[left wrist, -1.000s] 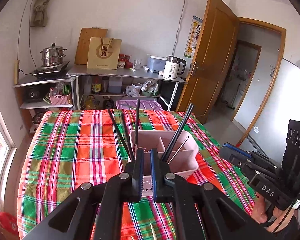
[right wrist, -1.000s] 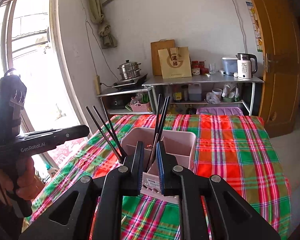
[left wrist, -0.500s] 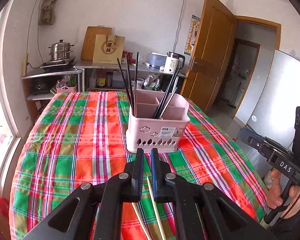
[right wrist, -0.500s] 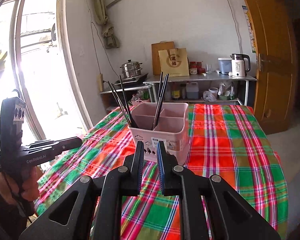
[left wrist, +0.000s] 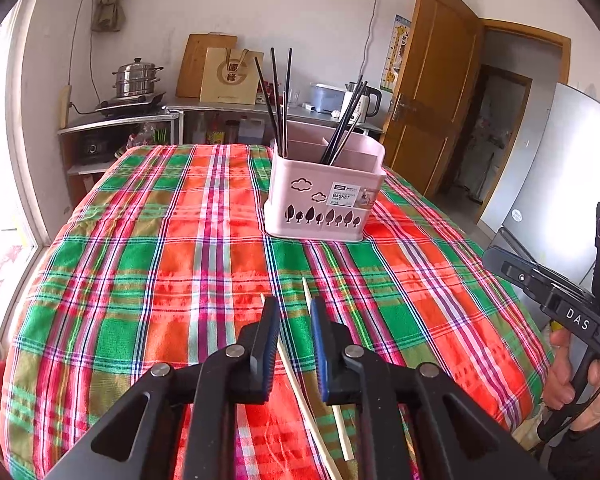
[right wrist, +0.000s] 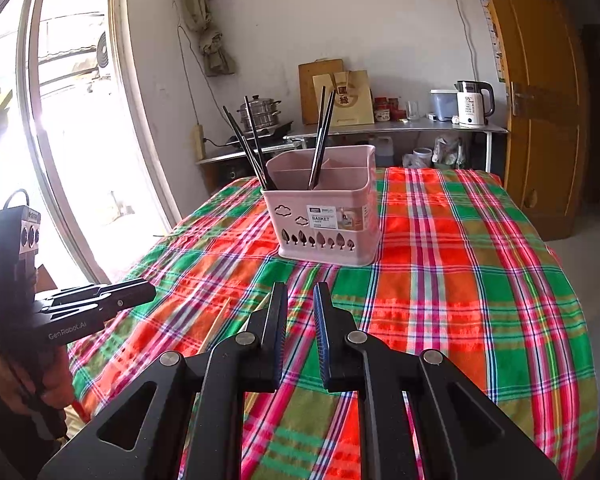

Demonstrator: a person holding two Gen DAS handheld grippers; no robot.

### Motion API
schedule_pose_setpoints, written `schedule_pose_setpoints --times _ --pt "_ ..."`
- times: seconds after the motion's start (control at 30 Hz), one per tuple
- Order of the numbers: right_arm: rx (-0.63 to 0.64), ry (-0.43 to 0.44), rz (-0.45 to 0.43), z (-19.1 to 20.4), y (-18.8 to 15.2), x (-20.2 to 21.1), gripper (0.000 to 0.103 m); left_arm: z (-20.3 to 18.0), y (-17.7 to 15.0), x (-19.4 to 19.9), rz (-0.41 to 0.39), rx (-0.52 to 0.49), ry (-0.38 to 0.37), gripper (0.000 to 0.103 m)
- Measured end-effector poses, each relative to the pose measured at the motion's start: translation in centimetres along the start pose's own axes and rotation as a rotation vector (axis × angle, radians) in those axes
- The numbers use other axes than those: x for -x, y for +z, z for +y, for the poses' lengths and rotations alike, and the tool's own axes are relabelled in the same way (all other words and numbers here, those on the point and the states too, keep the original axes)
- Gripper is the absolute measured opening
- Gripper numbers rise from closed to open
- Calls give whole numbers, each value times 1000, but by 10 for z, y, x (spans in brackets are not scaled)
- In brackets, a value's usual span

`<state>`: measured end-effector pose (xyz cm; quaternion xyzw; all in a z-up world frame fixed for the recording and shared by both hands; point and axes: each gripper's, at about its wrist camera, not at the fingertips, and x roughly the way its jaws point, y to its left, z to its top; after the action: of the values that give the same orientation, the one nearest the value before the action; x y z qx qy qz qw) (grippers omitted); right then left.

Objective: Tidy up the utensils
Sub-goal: 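Move both grippers back down toward the wooden chopsticks on the cloth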

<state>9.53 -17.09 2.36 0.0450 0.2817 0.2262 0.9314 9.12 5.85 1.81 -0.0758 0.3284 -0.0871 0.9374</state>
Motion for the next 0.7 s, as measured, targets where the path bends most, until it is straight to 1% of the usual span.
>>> schedule_pose_setpoints --times 0.17,0.33,0.57,0.7 --pt "-4 8 13 1 -6 -3 14 0 -7 -5 24 12 3 16" --pt "0 22 37 6 -10 -12 14 3 -11 -18 59 21 19 16" --pt "-3 38 82 10 -14 -31 14 11 -10 -54 139 32 54 16" --pt "-10 40 105 10 -15 -41 14 20 -8 -81 197 62 55 16"
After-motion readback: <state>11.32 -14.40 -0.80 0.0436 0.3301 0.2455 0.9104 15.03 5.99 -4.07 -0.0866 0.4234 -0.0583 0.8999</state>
